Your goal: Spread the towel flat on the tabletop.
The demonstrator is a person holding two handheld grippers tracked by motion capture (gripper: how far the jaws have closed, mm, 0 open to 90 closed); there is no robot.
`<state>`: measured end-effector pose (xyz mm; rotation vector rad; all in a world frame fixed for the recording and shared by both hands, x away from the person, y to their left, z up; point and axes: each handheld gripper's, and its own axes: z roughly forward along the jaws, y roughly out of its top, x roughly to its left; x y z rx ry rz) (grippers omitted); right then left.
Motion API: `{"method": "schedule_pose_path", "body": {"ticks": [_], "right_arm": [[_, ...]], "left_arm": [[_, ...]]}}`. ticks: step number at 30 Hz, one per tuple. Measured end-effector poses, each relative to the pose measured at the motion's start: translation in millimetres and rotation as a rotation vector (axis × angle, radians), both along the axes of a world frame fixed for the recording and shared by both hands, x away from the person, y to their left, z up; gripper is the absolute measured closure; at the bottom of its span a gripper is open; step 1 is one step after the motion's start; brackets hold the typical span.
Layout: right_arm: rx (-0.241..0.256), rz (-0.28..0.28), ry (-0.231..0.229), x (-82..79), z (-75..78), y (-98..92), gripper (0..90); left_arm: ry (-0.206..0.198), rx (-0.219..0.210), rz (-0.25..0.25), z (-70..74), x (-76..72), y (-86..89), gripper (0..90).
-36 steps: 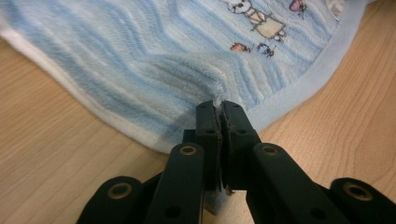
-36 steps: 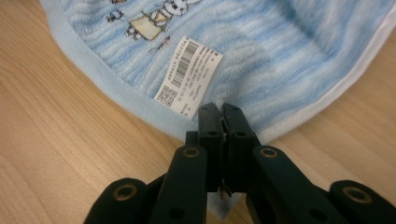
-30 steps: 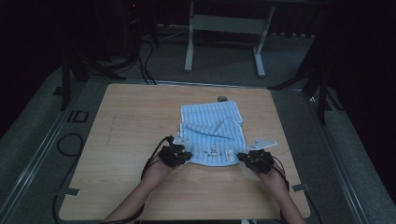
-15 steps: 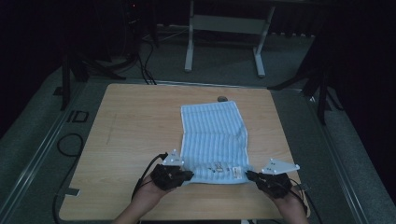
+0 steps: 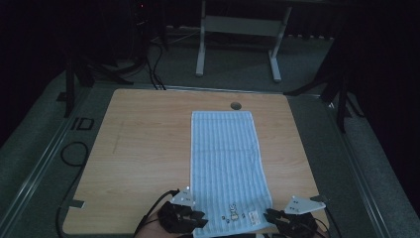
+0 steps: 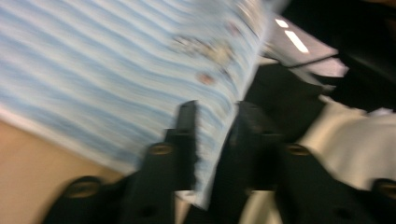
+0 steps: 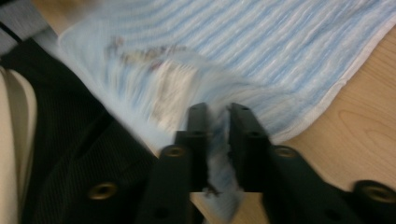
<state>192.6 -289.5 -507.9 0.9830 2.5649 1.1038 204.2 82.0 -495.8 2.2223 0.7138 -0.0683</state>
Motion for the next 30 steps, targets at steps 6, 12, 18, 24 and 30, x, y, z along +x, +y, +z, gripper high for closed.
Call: {"method": "schedule_pose_path", "body": {"ticks": [6, 12, 18, 24, 30], "right_arm": [[0.004, -0.022, -0.076, 26.1, 11.6, 3.3, 67.7], [-0.004, -0.023, -0.120, 71.3, 15.8, 14.4, 67.7], [-0.029, -0.082, -0.162, 119.0, 14.0, 21.5, 89.3], [-0.053, -0.150, -0.118, 167.6, -4.9, 30.8, 89.6], [-0.091, -0.200, -0.060, 200.7, -26.7, 39.6, 88.3]], "left_arm": [[-0.044, 0.011, 0.124, -6.6, 39.1, 14.6, 55.5], [-0.071, 0.015, 0.195, -17.4, 77.7, 20.4, 54.7], [-0.105, 0.043, 0.226, -27.7, 112.5, 17.4, 56.9], [-0.104, 0.079, 0.234, -36.3, 139.3, 2.0, 57.7], [-0.091, 0.097, 0.229, -43.0, 157.2, -12.6, 55.4]]}}
